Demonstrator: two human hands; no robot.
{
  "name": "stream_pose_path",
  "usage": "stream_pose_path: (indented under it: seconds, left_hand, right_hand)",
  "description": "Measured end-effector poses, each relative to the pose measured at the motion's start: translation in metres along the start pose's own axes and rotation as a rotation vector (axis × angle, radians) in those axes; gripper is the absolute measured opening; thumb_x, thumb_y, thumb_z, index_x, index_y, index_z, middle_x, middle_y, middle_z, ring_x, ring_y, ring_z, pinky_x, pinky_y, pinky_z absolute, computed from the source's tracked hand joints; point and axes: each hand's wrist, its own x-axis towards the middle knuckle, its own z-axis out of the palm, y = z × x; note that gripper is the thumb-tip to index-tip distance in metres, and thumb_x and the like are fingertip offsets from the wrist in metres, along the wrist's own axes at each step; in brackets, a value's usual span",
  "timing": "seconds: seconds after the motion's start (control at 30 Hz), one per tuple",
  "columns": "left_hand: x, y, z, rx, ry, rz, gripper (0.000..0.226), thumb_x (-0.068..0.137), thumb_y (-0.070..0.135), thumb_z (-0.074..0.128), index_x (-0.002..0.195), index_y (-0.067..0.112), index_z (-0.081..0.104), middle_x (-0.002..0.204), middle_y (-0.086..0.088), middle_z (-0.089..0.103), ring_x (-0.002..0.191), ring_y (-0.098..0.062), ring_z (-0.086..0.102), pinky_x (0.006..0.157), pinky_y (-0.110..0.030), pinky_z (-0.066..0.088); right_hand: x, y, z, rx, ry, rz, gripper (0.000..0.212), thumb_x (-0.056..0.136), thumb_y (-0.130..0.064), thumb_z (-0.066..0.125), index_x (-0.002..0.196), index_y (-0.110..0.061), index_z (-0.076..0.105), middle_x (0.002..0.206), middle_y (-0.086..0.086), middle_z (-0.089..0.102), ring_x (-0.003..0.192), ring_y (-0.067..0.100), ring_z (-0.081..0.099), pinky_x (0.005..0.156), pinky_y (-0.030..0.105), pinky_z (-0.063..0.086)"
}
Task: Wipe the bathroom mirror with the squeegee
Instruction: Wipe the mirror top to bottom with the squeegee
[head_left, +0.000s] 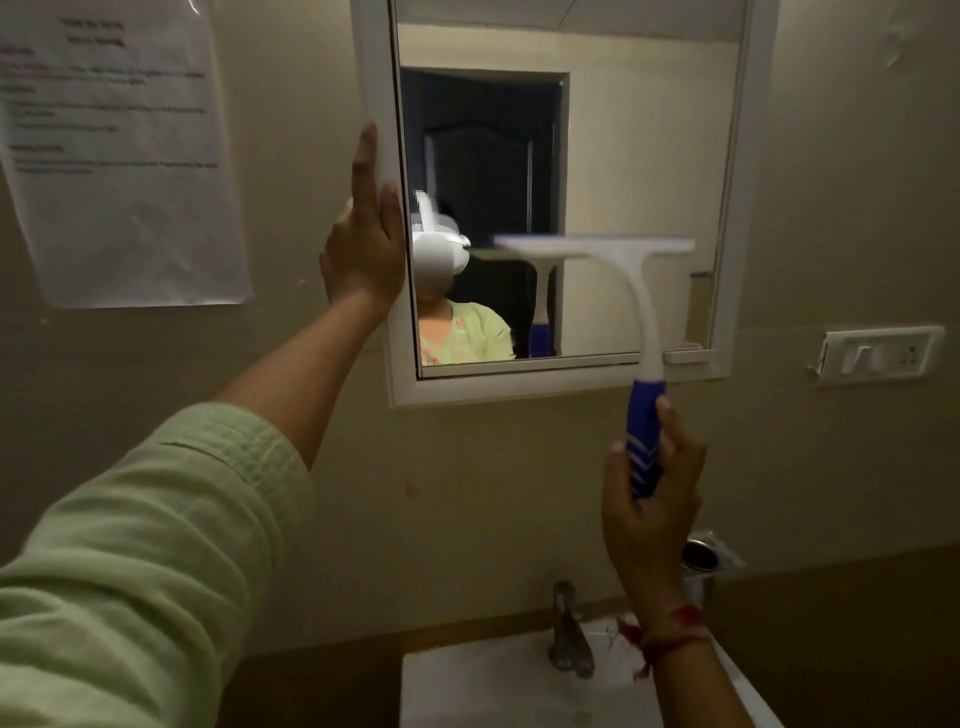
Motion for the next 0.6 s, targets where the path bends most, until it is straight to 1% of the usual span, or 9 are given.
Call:
stream_pose_path:
  seconds: [0.17,0.27,0.37,0.4,0.47,0.5,0.53,0.57,0.6]
  left_hand:
    - [-0.002,-0.002,0.0,-0.007,0.0,-0.003,0.047,0.099,0.04,0.024,0.145,0.037,0.012,0.102,-0.018,0.065,0.073,-0.036,0.06,0.06,-0.03,0.031]
    - [-0.001,-0.002,0.001,-0.006,0.027,0.002,0.046,0.099,0.042,0.025,0.142,0.045,0.011,0.1,-0.022,0.065,0.078,-0.043,0.06,0.061,-0.033,0.032]
    - [0.0,-0.002,0.003,-0.006,0.047,0.007,0.045,0.099,0.042,0.026,0.14,0.048,0.01,0.096,-0.024,0.065,0.076,-0.046,0.059,0.06,-0.035,0.032]
    - [0.0,-0.003,0.003,-0.005,0.05,0.013,0.045,0.099,0.041,0.027,0.14,0.049,0.01,0.095,-0.025,0.065,0.074,-0.046,0.059,0.059,-0.035,0.032]
    - [0.0,-0.004,0.005,-0.006,0.062,0.036,0.045,0.099,0.04,0.028,0.14,0.047,0.011,0.088,-0.024,0.065,0.065,-0.042,0.058,0.056,-0.034,0.032]
    - [0.0,-0.005,0.006,-0.005,0.069,0.048,0.045,0.099,0.04,0.028,0.141,0.045,0.012,0.08,-0.023,0.063,0.056,-0.036,0.055,0.053,-0.031,0.031]
    - [-0.001,-0.005,0.006,-0.003,0.079,0.055,0.045,0.099,0.039,0.028,0.142,0.043,0.013,0.07,-0.018,0.059,0.047,-0.024,0.047,0.05,-0.027,0.028]
    - [-0.001,-0.006,0.007,0.001,0.09,0.058,0.046,0.099,0.039,0.028,0.142,0.041,0.015,0.063,-0.012,0.051,0.043,-0.012,0.036,0.047,-0.024,0.024]
    - [-0.001,-0.007,0.008,0.007,0.097,0.057,0.046,0.099,0.04,0.028,0.143,0.039,0.016,0.06,-0.007,0.046,0.043,-0.005,0.027,0.046,-0.023,0.02]
  right_hand:
    - [0.075,-0.029,0.006,0.049,0.032,-0.116,0.05,0.089,-0.007,0.054,0.129,-0.03,0.034,0.111,-0.031,0.051,0.072,-0.001,0.06,0.059,0.007,0.049]
    - [0.128,-0.042,0.01,0.051,0.069,-0.144,0.044,0.091,-0.014,0.053,0.131,-0.02,0.035,0.11,-0.022,0.049,0.08,-0.005,0.06,0.066,0.008,0.05]
    - [0.18,-0.056,0.015,0.005,0.077,-0.183,0.036,0.095,-0.02,0.048,0.129,-0.014,0.037,0.095,-0.017,0.053,0.071,-0.012,0.058,0.059,0.002,0.046]
    - [0.196,-0.061,0.017,-0.015,0.077,-0.196,0.035,0.096,-0.021,0.046,0.129,-0.013,0.037,0.097,-0.013,0.056,0.068,-0.01,0.057,0.058,0.002,0.045]
    - [0.223,-0.069,0.021,-0.055,0.079,-0.216,0.036,0.096,-0.022,0.045,0.129,-0.012,0.037,0.11,0.006,0.061,0.07,-0.003,0.056,0.063,0.002,0.046]
    - [0.234,-0.072,0.023,-0.076,0.079,-0.227,0.037,0.096,-0.023,0.046,0.13,-0.012,0.037,0.117,0.012,0.06,0.073,0.0,0.055,0.065,0.003,0.047]
    - [0.243,-0.075,0.025,-0.094,0.078,-0.241,0.037,0.096,-0.023,0.046,0.13,-0.011,0.037,0.12,0.013,0.059,0.075,0.001,0.055,0.066,0.003,0.047]
    - [0.251,-0.077,0.027,-0.111,0.077,-0.259,0.037,0.095,-0.023,0.046,0.13,-0.011,0.038,0.121,0.014,0.059,0.076,0.002,0.055,0.066,0.004,0.047]
    - [0.258,-0.078,0.03,-0.127,0.078,-0.277,0.037,0.095,-0.023,0.047,0.129,-0.01,0.038,0.12,0.014,0.06,0.078,0.004,0.057,0.067,0.005,0.047]
